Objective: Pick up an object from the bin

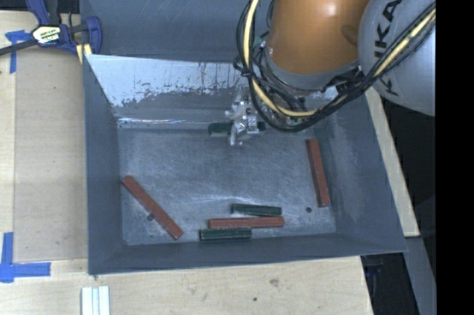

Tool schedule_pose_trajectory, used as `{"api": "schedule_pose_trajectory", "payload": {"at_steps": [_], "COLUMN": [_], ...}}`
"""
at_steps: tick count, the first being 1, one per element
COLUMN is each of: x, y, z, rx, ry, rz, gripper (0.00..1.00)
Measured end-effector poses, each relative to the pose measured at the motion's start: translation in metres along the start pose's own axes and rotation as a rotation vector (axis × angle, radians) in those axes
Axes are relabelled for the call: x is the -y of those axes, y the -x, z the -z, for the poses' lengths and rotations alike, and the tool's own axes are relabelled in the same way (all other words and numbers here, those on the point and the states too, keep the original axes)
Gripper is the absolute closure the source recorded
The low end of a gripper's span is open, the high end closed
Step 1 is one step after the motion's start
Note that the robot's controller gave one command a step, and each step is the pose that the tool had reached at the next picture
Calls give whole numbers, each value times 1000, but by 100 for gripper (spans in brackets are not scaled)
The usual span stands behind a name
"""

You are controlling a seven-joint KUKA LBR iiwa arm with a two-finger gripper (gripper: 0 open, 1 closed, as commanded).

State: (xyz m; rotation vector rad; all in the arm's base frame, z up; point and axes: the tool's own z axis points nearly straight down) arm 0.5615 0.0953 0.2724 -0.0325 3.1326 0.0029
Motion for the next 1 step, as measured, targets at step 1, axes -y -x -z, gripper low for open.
{"api": "schedule_pose_trajectory", "payload": {"at_steps": [1], "x": [0], "y": [1], "z": [1], "rx": [4], "ry": [0], "rz": [0], "gripper": [100]}}
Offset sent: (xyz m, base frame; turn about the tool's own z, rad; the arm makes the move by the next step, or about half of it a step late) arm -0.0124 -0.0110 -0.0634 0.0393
